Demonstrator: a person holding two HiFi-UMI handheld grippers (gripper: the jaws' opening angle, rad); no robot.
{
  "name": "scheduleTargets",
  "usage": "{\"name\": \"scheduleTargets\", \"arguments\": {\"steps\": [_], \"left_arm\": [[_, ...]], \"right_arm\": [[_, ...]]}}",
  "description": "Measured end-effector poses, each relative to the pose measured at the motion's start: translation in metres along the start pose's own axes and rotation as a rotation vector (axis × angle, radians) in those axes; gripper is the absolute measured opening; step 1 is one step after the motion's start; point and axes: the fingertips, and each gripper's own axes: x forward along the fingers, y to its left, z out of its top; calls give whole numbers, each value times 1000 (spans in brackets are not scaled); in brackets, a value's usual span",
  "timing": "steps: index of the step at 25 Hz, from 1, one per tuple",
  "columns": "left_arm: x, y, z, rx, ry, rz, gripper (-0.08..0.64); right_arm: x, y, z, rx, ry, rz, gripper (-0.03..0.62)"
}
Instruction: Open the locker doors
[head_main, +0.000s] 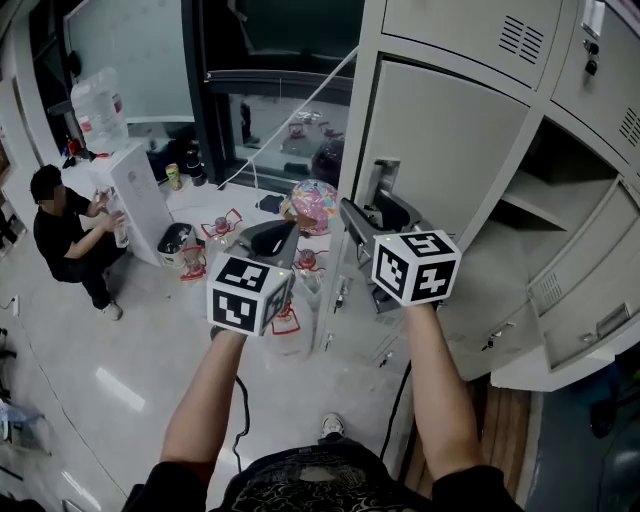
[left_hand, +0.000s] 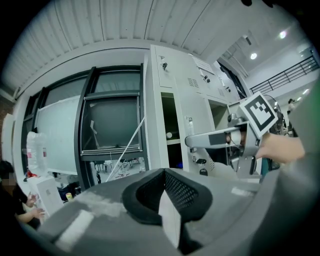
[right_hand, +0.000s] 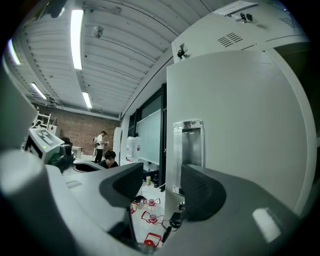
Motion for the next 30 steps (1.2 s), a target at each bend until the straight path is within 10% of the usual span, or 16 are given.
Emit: {"name": "scheduleTargets", "arguments": {"steps": [30], "left_arm": [[-45,-77,-7,4,-17,-208,0]], "right_arm": [[-112,15,-2,13,-25,-213,187]]}}
